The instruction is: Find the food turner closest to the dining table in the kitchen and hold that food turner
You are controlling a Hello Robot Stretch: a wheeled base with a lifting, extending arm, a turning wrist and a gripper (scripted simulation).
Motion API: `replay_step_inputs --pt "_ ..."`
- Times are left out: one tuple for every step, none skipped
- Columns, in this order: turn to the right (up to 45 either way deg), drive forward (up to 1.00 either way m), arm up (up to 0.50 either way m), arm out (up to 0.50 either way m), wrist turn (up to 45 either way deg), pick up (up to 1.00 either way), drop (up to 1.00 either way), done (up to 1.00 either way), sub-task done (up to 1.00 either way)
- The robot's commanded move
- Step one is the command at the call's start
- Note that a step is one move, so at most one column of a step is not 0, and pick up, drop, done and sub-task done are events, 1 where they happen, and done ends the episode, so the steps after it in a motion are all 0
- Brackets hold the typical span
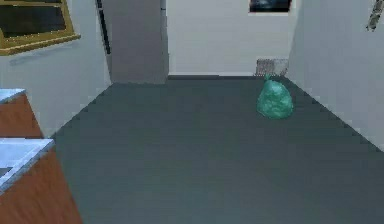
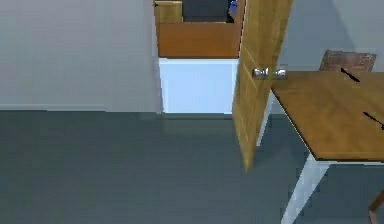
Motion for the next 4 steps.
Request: replay_step_inputs --pt "-45.0 0.0 0.0 0.0 0.0 0.0 0.0 0.0 0.0" --pt "-45.0 0.0 0.0 0.0 0.0 0.0 0.0 0.0 0.0" --pt "-45.0 0.0 0.0 0.0 0.0 0.0 0.0 0.0 0.0" --pt "-9.0 0.0 0.0 0.0 0.0 0.0 0.0 0.0 0.0"
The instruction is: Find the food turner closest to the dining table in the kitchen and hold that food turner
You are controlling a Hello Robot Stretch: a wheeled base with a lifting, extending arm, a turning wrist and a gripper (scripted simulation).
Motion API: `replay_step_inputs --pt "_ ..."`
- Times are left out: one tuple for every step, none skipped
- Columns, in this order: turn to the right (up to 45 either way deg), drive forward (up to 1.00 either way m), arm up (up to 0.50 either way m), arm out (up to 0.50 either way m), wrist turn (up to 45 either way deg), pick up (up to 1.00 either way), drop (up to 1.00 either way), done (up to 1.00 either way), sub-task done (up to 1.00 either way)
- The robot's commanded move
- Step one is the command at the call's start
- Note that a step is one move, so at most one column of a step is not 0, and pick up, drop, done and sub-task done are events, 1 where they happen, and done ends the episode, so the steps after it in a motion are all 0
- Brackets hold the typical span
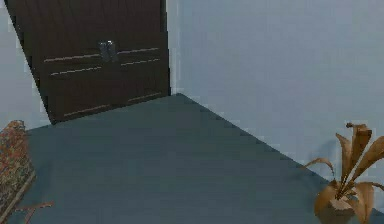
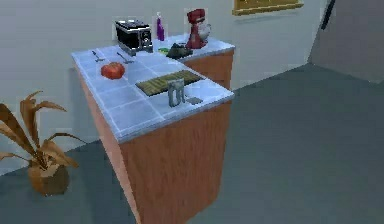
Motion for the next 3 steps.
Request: replay_step_inputs --pt "45.0 0.0 0.0 0.0 0.0 0.0 0.0 0.0 0.0" --pt "45.0 0.0 0.0 0.0 0.0 0.0 0.0 0.0 0.0" --pt "9.0 0.0 0.0 0.0 0.0 0.0 0.0 0.0 0.0"
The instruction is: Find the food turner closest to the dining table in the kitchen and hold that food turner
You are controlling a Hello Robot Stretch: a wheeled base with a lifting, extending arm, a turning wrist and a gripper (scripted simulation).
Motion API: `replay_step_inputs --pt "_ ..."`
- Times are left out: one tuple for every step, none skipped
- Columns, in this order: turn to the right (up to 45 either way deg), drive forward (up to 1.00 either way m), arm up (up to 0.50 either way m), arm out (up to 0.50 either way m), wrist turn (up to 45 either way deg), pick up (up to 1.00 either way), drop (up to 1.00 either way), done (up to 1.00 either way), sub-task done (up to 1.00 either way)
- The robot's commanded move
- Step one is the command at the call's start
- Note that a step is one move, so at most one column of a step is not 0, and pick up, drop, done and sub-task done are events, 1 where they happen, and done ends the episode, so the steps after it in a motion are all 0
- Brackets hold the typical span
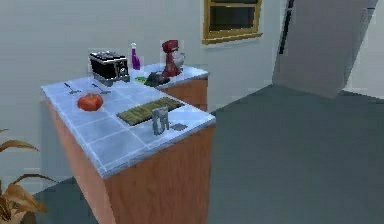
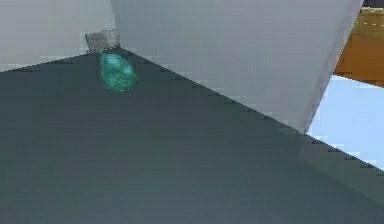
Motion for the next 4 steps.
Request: replay_step_inputs --pt "0.0 0.35 0.0 0.0 0.0 0.0 0.0 0.0 0.0" --pt "-45.0 0.0 0.0 0.0 0.0 0.0 0.0 0.0 0.0" --pt "-45.0 0.0 0.0 0.0 0.0 0.0 0.0 0.0 0.0" --pt "-12.0 0.0 0.0 0.0 0.0 0.0 0.0 0.0 0.0"
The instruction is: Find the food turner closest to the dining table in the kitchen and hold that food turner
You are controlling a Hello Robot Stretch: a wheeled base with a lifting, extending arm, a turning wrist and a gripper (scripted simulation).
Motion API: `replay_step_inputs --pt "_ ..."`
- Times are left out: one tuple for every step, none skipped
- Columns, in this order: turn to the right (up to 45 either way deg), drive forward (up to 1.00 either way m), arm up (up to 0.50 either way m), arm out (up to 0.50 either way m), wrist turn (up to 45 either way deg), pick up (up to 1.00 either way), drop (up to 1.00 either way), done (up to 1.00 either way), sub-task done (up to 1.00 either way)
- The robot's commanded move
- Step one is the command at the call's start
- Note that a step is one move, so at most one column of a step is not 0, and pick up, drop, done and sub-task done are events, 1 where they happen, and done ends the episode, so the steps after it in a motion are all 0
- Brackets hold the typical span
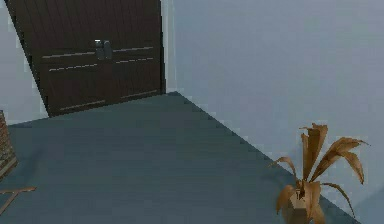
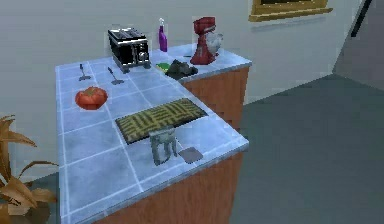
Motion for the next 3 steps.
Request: replay_step_inputs --pt "0.0 0.0 0.5 0.0 0.0 0.0 0.0 0.0 0.0" --pt "0.0 0.0 0.38 0.0 0.0 0.0 0.0 0.0 0.0" --pt "0.0 0.0 0.0 0.14 0.0 0.0 0.0 0.0 0.0"
